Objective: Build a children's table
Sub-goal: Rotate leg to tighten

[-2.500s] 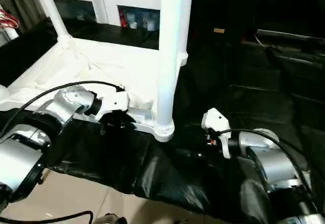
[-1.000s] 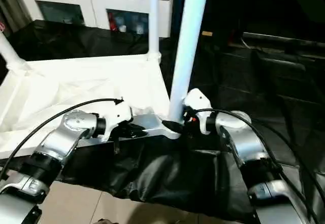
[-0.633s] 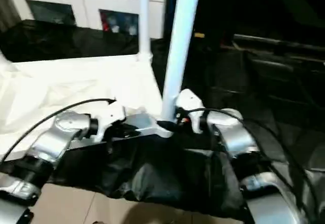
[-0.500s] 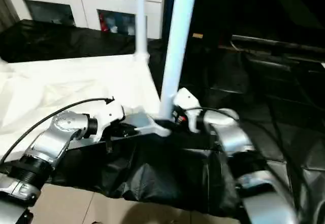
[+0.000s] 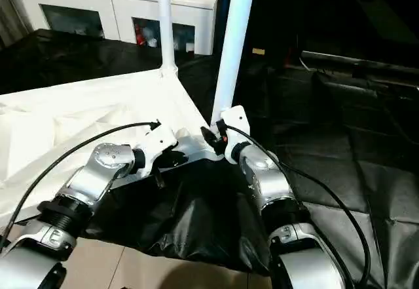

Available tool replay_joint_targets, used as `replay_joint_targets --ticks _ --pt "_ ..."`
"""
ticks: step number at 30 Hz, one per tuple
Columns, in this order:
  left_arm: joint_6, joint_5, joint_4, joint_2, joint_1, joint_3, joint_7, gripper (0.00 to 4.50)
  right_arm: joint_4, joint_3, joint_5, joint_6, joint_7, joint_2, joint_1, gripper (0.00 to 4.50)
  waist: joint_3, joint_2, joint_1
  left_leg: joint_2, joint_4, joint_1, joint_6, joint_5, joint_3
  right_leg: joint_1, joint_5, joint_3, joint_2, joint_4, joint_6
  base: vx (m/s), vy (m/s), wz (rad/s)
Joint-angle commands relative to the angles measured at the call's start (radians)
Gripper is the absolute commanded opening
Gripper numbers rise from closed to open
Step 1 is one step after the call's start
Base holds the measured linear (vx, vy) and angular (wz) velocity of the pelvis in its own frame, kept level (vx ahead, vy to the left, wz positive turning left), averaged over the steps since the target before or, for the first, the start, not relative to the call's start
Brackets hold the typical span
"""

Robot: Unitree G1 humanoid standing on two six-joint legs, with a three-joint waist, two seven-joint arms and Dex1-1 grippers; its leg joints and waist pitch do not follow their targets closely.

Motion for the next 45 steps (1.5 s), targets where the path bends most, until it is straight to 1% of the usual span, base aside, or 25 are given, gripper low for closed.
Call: replay_joint_targets --ticks 1,3,5,6,7,8,9,10,11,13,17,21,22,24,26,28,32,33,34,38,41,42,43,44,45 --pt "-0.057 -0.023 -0.042 -0.013 -0.009 -0.015 -0.009 0.00 -0.009 0.073 0.008 0.014 0.118 0.048 0.025 2.88 -0.071 0.011 0.007 0.051 -0.074 0.013 0.007 -0.224 -0.034 0.044 -0.253 0.067 -0.102 -0.084 -0.178 0.000 0.000 0.00" --pt "-0.094 -0.044 -0.074 0.018 0.016 -0.023 -0.082 0.00 -0.029 0.065 0.017 0.016 0.160 0.011 0.028 3.16 -0.074 0.013 0.009 0.051 -0.072 0.009 0.018 -0.204 -0.035 0.051 -0.219 0.068 -0.104 -0.080 -0.185 0.000 0.000 0.00" --pt "-0.092 -0.083 -0.116 0.046 0.048 -0.025 -0.170 0.00 -0.046 0.065 0.027 0.023 0.220 -0.039 0.034 3.23 -0.076 0.011 0.010 0.052 -0.070 0.013 0.029 -0.183 -0.032 0.048 -0.180 0.067 -0.102 -0.075 -0.203 0.000 0.000 0.00" --pt "-0.086 -0.095 -0.130 0.055 0.059 -0.024 -0.196 0.00 -0.054 0.068 0.031 0.027 0.244 -0.057 0.038 3.34 -0.078 0.012 0.013 0.052 -0.069 0.008 0.039 -0.160 -0.030 0.052 -0.148 0.067 -0.101 -0.070 -0.214 0.000 0.000 0.00" --pt "-0.095 -0.107 -0.141 0.065 0.069 -0.019 -0.216 0.00 -0.074 0.083 0.032 0.025 0.309 -0.095 0.049 3.59 -0.076 0.013 0.015 0.053 -0.069 0.008 0.047 -0.148 -0.029 0.050 -0.123 0.068 -0.100 -0.068 -0.220 0.000 0.000 0.00" --pt "-0.100 -0.111 -0.144 0.069 0.072 -0.017 -0.222 0.00 -0.081 0.089 0.032 0.023 0.333 -0.108 0.053 3.59 -0.077 0.012 0.018 0.052 -0.068 0.009 0.051 -0.145 -0.028 0.051 -0.121 0.065 -0.097 -0.067 -0.220 0.000 0.000 0.00" --pt "-0.118 -0.131 -0.156 0.083 0.084 -0.012 -0.256 0.00 -0.113 0.116 0.027 0.010 0.426 -0.163 0.071 3.59 -0.077 0.011 0.019 0.052 -0.067 0.008 0.053 -0.148 -0.028 0.052 -0.124 0.066 -0.097 -0.068 -0.221 0.000 0.000 0.00" --pt "-0.118 -0.131 -0.156 0.083 0.084 -0.012 -0.256 0.00 -0.113 0.116 0.027 0.010 0.426 -0.163 0.071 3.69 -0.077 0.012 0.024 0.054 -0.067 0.009 0.057 -0.142 -0.028 0.052 -0.121 0.066 -0.097 -0.066 -0.219 0.000 0.000 0.00" --pt "-0.123 -0.151 -0.169 0.102 0.096 -0.010 -0.297 0.00 -0.146 0.141 0.017 -0.010 0.511 -0.216 0.091 3.78 -0.074 0.013 0.028 0.054 -0.067 0.009 0.060 -0.150 -0.026 0.049 -0.138 0.065 -0.096 -0.070 -0.217 0.000 0.000 0.00" --pt "-0.129 -0.169 -0.178 0.129 0.108 -0.011 -0.350 0.00 -0.178 0.151 0.018 -0.030 0.594 -0.261 0.109 3.78 -0.071 0.012 0.036 0.055 -0.068 0.008 0.057 -0.173 -0.026 0.050 -0.181 0.064 -0.098 -0.074 -0.205 0.000 0.000 0.00" --pt "-0.134 -0.184 -0.187 0.163 0.117 -0.009 -0.406 0.00 -0.212 0.151 0.042 -0.022 0.675 -0.297 0.123 3.78 -0.067 0.014 0.043 0.054 -0.070 0.013 0.042 -0.205 -0.027 0.043 -0.282 0.064 -0.097 -0.084 -0.178 0.000 0.000 0.00" --pt "-0.124 -0.189 -0.196 0.184 0.123 -0.014 -0.448 0.00 -0.238 0.151 0.078 -0.003 0.713 -0.307 0.128 3.78 -0.067 0.017 0.048 0.057 -0.073 0.016 0.033 -0.213 -0.029 0.039 -0.287 0.064 -0.096 -0.085 -0.177 0.000 0.000 0.00" --pt "-0.121 -0.190 -0.199 0.189 0.124 -0.016 -0.458 0.00 -0.246 0.151 0.086 -0.001 0.723 -0.309 0.130 3.78 -0.068 0.016 0.051 0.057 -0.073 0.016 0.035 -0.205 -0.028 0.041 -0.271 0.065 -0.095 -0.084 -0.177 0.000 0.000 0.00" --pt "-0.122 -0.190 -0.200 0.197 0.125 -0.020 -0.469 0.00 -0.266 0.160 0.092 0.008 0.756 -0.316 0.140 3.51 -0.069 0.016 0.055 0.057 -0.072 0.014 0.038 -0.191 -0.028 0.042 -0.241 0.065 -0.095 -0.079 -0.181 0.000 0.000 0.00" --pt "-0.126 -0.192 -0.197 0.200 0.125 -0.021 -0.470 0.00 -0.271 0.166 0.084 0.009 0.776 -0.321 0.146 3.41 -0.070 0.016 0.057 0.057 -0.072 0.013 0.044 -0.181 -0.027 0.041 -0.210 0.064 -0.094 -0.075 -0.192 0.000 0.000 0.00" --pt "-0.130 -0.190 -0.192 0.201 0.124 -0.021 -0.470 0.00 -0.268 0.168 0.074 0.007 0.782 -0.320 0.149 3.17 -0.068 0.013 0.055 0.055 -0.072 0.012 0.039 -0.190 -0.027 0.042 -0.238 0.064 -0.096 -0.080 -0.187 0.000 0.000 0.00" --pt "-0.129 -0.189 -0.192 0.202 0.124 -0.020 -0.471 0.00 -0.269 0.173 0.074 0.004 0.786 -0.319 0.149 2.95 -0.067 0.014 0.056 0.055 -0.073 0.014 0.033 -0.199 -0.028 0.041 -0.285 0.064 -0.097 -0.085 -0.171 0.000 0.000 0.00" --pt "-0.129 -0.189 -0.192 0.203 0.125 -0.020 -0.472 0.00 -0.273 0.175 0.077 0.006 0.789 -0.320 0.150 2.85 -0.067 0.014 0.056 0.055 -0.073 0.015 0.033 -0.199 -0.028 0.040 -0.285 0.064 -0.097 -0.085 -0.170 0.000 0.000 0.00" --pt "-0.130 -0.188 -0.191 0.206 0.125 -0.020 -0.470 0.00 -0.279 0.176 0.080 0.011 0.792 -0.321 0.153 2.79 -0.067 0.010 0.055 0.055 -0.073 0.013 0.035 -0.188 -0.028 0.041 -0.269 0.064 -0.096 -0.083 -0.171 0.000 0.000 0.00" --pt "-0.132 -0.186 -0.186 0.209 0.124 -0.018 -0.459 0.00 -0.284 0.177 0.078 0.014 0.790 -0.317 0.157 2.69 -0.067 0.012 0.055 0.055 -0.073 0.013 0.038 -0.188 -0.028 0.041 -0.268 0.064 -0.096 -0.083 -0.172 0.000 0.000 0.00" --pt "-0.129 -0.160 -0.155 0.186 0.105 -0.002 -0.372 0.00 -0.292 0.180 0.076 0.020 0.756 -0.289 0.175 2.67 -0.064 0.011 0.054 0.054 -0.074 0.014 0.035 -0.199 -0.028 0.038 -0.292 0.064 -0.096 -0.087 -0.165 0.000 0.000 0.00" --pt "-0.118 -0.149 -0.137 0.167 0.092 0.009 -0.319 0.00 -0.284 0.177 0.065 0.020 0.706 -0.266 0.181 2.67 -0.064 0.011 0.054 0.054 -0.074 0.014 0.033 -0.202 -0.029 0.040 -0.302 0.063 -0.098 -0.087 -0.162 0.000 0.000 0.00" --pt "-0.107 -0.137 -0.121 0.146 0.078 0.017 -0.267 0.00 -0.264 0.170 0.047 0.012 0.633 -0.235 0.182 2.67 -0.061 0.012 0.050 0.055 -0.076 0.016 0.025 -0.213 -0.030 0.033 -0.327 0.063 -0.096 -0.091 -0.156 0.000 0.000 0.00" --pt "-0.094 -0.122 -0.109 0.127 0.065 0.020 -0.217 0.00 -0.238 0.162 0.030 0.009 0.556 -0.202 0.180 2.66 -0.060 0.011 0.049 0.053 -0.076 0.018 0.018 -0.224 -0.031 0.033 -0.345 0.063 -0.097 -0.094 -0.153 0.000 0.000 0.00" --pt "-0.079 -0.105 -0.095 0.103 0.051 0.024 -0.160 0.00 -0.208 0.151 0.014 0.013 0.468 -0.163 0.175 2.66 -0.060 0.013 0.043 0.053 -0.079 0.018 0.001 -0.233 -0.033 0.034 -0.371 0.062 -0.098 -0.096 -0.148 0.000 0.000 0.00"
